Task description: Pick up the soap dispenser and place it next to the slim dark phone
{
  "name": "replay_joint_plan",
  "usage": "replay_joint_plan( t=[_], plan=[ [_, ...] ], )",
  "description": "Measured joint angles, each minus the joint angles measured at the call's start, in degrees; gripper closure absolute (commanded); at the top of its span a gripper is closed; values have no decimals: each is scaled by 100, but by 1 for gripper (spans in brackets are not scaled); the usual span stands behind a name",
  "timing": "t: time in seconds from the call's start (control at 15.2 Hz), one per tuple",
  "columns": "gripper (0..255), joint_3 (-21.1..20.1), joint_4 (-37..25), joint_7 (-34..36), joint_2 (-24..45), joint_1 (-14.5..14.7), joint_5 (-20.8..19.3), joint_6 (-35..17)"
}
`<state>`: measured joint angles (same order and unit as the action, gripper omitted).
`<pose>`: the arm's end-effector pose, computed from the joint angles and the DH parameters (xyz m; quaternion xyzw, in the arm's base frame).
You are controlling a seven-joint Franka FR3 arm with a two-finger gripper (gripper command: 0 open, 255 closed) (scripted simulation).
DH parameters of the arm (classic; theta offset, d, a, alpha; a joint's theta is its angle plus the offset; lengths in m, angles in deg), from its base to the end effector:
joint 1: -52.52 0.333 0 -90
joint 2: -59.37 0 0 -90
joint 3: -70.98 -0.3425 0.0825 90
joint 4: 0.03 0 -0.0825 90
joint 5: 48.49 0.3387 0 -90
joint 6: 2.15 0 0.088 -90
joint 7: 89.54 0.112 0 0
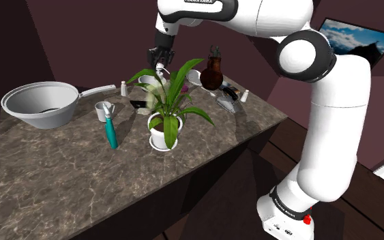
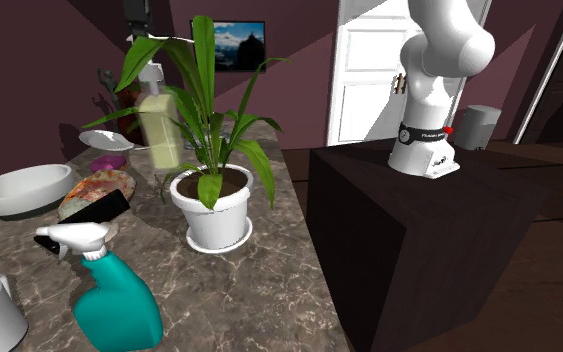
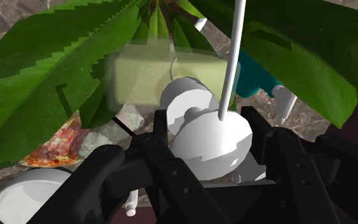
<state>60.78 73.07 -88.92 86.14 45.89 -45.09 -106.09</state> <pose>0.6701 0.0192 0.5236 -0.9968 -0.0088 -0.0365 0.0699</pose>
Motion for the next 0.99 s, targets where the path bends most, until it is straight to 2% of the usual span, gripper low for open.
replay_joint_plan(
  t=[0.26, 0.46, 0.99],
  plan=[
    [255, 100, -537, -366, 449, -250, 10, 141],
    [255, 161, -1263, -558, 986, -360, -18, 355],
    [255, 174, -791, -659, 1066, -407, -7, -187]
  ],
)
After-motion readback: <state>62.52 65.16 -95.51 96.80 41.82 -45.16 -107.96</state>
